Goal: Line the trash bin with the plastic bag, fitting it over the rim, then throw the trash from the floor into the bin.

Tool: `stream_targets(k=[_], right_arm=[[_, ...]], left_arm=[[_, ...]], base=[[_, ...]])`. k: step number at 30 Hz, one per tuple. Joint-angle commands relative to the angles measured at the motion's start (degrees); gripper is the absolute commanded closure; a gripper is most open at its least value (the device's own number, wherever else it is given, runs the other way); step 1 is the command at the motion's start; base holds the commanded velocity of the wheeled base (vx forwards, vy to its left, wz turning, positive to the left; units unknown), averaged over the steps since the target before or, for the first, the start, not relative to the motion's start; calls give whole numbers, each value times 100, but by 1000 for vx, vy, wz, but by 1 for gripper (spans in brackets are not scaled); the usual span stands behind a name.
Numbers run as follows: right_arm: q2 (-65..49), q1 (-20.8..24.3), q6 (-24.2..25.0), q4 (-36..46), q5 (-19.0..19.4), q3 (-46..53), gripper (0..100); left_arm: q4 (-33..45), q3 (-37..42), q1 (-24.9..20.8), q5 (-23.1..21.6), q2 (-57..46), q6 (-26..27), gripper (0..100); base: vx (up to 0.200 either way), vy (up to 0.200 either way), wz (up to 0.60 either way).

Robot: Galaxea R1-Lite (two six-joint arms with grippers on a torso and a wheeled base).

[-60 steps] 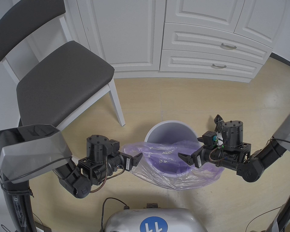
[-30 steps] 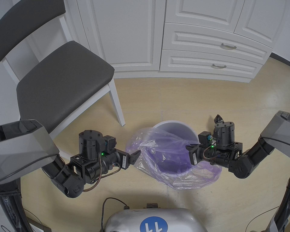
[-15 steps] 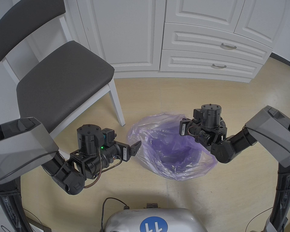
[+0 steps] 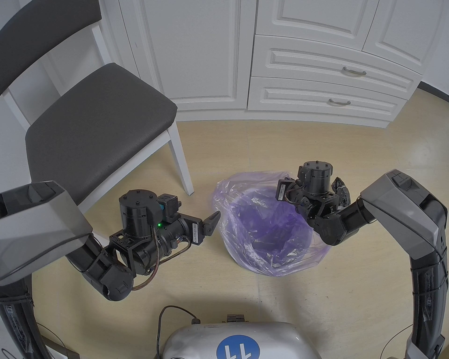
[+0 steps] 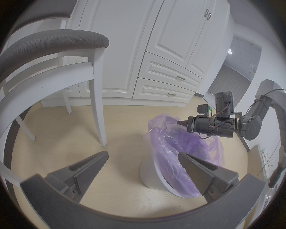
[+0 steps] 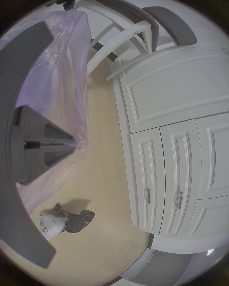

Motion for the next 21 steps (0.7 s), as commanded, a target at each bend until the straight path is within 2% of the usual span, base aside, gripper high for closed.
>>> stream_targets(k=[1, 18, 19, 21], right_arm=[[24, -126, -16, 2, 27, -40, 100], [24, -205, 37, 46, 63, -128, 100], [-11, -205, 37, 55, 63, -101, 0], [-47, -205, 37, 55, 71, -66, 0]], left_arm=[[1, -5, -2, 0, 6, -2, 0], [1, -5, -55, 0, 77, -2, 0], [1, -5, -55, 0, 85, -2, 0], [1, -14, -55, 0, 85, -2, 0]], base=[[0, 0, 0], [0, 0, 0], [0, 0, 0], [0, 0, 0]])
